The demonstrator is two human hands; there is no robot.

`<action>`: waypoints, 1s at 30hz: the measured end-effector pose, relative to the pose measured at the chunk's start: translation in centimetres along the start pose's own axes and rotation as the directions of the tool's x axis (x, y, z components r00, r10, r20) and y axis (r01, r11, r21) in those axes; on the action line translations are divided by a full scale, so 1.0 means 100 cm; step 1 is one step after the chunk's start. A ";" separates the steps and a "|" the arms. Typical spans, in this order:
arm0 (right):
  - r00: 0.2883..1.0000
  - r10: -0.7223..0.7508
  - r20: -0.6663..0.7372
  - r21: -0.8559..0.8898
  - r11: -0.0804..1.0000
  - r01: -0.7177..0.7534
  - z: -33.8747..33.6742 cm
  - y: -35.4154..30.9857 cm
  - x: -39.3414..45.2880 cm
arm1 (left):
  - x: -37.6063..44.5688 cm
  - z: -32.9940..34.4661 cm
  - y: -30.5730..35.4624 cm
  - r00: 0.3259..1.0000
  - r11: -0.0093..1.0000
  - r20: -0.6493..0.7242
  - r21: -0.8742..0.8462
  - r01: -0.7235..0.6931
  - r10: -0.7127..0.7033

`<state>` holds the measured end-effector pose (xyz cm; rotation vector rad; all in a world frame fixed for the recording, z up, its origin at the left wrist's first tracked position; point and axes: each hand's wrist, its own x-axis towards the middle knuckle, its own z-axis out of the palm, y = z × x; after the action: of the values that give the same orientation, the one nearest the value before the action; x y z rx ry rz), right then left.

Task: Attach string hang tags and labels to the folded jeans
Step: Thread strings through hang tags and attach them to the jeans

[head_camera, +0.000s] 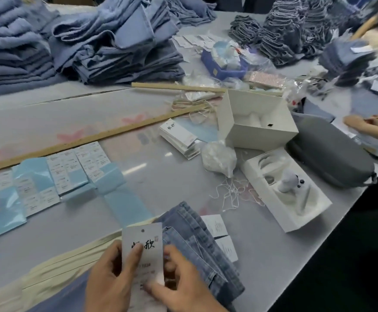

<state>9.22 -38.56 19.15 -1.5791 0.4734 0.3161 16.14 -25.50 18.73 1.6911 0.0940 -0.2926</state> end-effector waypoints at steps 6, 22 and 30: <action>0.998 -0.059 0.032 -0.073 0.995 0.061 -0.081 0.020 0.011 | 0.016 0.048 0.003 0.995 0.995 -0.026 -0.007 0.098 -0.098; 0.913 -0.303 -0.274 -0.776 0.630 -0.024 -0.257 0.140 0.121 | 0.024 0.105 -0.019 0.975 0.974 0.042 0.079 0.212 -0.216; 0.904 -0.370 -0.214 -0.828 0.560 0.033 -0.252 0.179 0.052 | 0.021 0.115 -0.060 0.925 0.934 0.160 0.159 0.320 -0.344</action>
<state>3.06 -64.51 2.70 -2.6282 0.4385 0.0240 15.18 -36.22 11.10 1.7655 0.2295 -0.7240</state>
